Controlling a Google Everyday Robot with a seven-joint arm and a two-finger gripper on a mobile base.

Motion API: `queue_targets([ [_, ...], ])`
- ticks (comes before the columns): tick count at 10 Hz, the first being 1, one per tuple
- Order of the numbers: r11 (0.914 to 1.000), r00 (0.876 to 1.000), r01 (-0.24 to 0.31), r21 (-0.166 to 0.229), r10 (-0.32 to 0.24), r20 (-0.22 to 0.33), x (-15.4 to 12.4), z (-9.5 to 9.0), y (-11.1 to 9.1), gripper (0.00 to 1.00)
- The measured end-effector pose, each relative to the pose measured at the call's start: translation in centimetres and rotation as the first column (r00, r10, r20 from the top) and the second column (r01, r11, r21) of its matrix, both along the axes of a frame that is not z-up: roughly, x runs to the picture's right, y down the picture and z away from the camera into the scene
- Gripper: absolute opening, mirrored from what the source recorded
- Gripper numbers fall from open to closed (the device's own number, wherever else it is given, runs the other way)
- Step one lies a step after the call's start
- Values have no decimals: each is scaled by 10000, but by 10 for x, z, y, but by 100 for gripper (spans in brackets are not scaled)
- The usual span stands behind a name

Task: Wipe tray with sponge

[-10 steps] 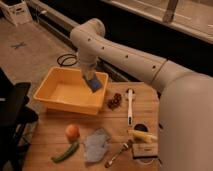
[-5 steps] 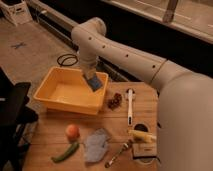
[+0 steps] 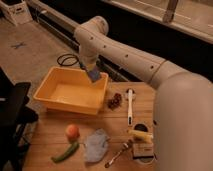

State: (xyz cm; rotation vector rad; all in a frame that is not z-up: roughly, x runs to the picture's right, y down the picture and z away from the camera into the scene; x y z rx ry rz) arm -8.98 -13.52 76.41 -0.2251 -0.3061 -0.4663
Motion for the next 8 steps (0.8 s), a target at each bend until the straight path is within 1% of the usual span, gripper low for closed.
queue_targets([
  [1, 9998, 9994, -183, 78, 181, 283, -5, 5, -4, 0],
  [2, 9989, 9951, -473, 18, 470, 874, -15, 11, -4, 0],
  [3, 9975, 9873, -709, -64, 711, 1422, -26, 18, -2, 0],
  [4, 9969, 9818, -771, -156, 786, 1726, -37, 22, 0, 0],
  [6, 9970, 9745, -678, -382, 744, 2116, -63, 39, 13, 0],
  [8, 9955, 9695, -631, -713, 781, 2322, -76, 59, 27, 0],
])
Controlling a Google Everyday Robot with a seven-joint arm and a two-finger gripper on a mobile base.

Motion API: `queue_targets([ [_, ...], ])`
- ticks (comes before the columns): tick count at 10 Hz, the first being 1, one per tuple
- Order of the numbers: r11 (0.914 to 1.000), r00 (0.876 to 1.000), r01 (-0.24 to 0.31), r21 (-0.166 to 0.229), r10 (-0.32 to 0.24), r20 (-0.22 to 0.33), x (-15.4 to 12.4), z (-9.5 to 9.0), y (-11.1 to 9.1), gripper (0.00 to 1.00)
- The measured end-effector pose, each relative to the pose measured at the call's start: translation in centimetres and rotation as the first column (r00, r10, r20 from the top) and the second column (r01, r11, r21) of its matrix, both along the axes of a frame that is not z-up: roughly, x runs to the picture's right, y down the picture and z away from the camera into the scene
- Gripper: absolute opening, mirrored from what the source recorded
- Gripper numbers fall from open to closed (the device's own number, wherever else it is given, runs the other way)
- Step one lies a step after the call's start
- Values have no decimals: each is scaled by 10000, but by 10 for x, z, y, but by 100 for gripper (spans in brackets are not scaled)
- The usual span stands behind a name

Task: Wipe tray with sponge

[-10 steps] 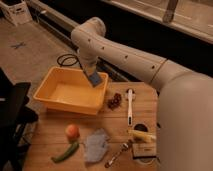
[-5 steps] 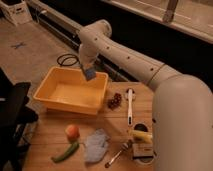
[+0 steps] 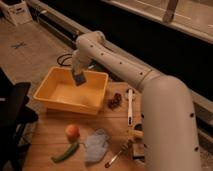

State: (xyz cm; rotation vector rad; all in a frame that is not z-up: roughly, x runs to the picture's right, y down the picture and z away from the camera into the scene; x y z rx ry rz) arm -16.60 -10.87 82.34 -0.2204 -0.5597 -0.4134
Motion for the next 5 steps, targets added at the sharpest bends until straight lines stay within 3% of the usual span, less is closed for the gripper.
queue_targets([
  [5, 9940, 9997, 86, -1087, -63, 219, -12, 40, 31, 0],
])
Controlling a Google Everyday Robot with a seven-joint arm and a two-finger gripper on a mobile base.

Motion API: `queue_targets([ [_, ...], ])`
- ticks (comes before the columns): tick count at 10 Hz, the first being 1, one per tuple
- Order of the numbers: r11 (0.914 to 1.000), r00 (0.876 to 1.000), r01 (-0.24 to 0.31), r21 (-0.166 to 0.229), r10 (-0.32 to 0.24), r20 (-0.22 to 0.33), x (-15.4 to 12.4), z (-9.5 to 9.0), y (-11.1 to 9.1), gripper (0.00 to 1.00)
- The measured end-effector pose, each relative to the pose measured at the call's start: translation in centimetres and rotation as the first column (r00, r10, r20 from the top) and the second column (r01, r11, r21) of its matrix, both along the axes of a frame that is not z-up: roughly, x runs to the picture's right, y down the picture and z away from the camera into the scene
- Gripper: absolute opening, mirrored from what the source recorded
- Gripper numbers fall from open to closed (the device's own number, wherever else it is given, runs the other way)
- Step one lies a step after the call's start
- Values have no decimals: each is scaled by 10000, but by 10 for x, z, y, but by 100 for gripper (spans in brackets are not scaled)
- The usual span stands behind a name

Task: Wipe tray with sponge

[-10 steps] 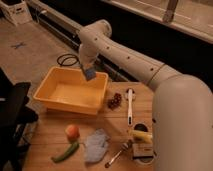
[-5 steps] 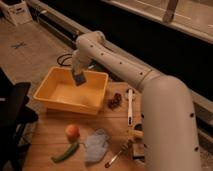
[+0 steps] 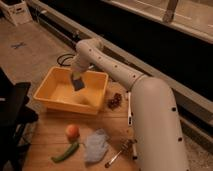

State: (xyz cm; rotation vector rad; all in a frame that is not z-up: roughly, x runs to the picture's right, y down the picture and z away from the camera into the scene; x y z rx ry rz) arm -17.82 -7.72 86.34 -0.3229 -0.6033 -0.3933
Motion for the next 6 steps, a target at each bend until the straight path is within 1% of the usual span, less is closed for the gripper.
queue_targets([
  [1, 9996, 10000, -8, -276, 9, 17, -2, 9, 10, 0],
  [3, 9974, 10000, -51, -714, 50, -11, 1, 20, 27, 0],
  [4, 9956, 10000, -53, -931, 54, 6, 0, 22, 34, 0],
  [6, 9931, 10000, -62, -1171, 70, 62, -4, 21, 43, 0],
])
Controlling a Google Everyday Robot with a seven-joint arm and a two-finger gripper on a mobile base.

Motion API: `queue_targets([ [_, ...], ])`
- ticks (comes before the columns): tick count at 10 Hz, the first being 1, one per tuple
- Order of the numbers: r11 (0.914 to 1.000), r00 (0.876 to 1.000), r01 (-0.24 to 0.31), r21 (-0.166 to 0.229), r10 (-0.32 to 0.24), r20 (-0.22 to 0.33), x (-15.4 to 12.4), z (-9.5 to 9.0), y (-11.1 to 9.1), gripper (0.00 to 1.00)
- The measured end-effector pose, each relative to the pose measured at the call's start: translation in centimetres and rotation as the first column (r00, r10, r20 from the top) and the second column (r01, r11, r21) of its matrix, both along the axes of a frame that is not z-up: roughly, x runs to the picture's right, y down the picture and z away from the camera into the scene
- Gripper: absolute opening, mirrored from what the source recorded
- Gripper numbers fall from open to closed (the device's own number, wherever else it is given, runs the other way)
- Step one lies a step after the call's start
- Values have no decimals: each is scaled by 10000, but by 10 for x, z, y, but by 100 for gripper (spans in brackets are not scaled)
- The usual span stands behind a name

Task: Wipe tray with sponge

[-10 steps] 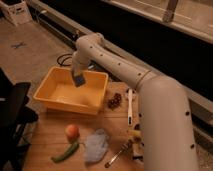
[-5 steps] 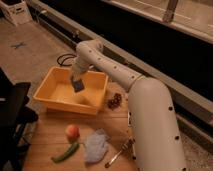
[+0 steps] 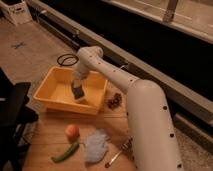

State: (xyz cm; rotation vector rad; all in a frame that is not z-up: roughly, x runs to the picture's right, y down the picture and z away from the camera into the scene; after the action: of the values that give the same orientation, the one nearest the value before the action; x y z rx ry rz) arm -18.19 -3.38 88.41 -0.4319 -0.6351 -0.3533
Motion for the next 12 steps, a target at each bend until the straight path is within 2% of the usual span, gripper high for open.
queue_targets([
  [7, 9999, 9999, -55, -84, 54, -111, 3, 0, 2, 0],
  [8, 9997, 9994, -137, -224, 130, -306, 9, -1, 9, 0],
  [10, 9986, 9960, -442, -282, 419, -792, 26, 2, 11, 0],
  [12, 9976, 9916, -662, -199, 636, -1129, 31, 16, 1, 0],
])
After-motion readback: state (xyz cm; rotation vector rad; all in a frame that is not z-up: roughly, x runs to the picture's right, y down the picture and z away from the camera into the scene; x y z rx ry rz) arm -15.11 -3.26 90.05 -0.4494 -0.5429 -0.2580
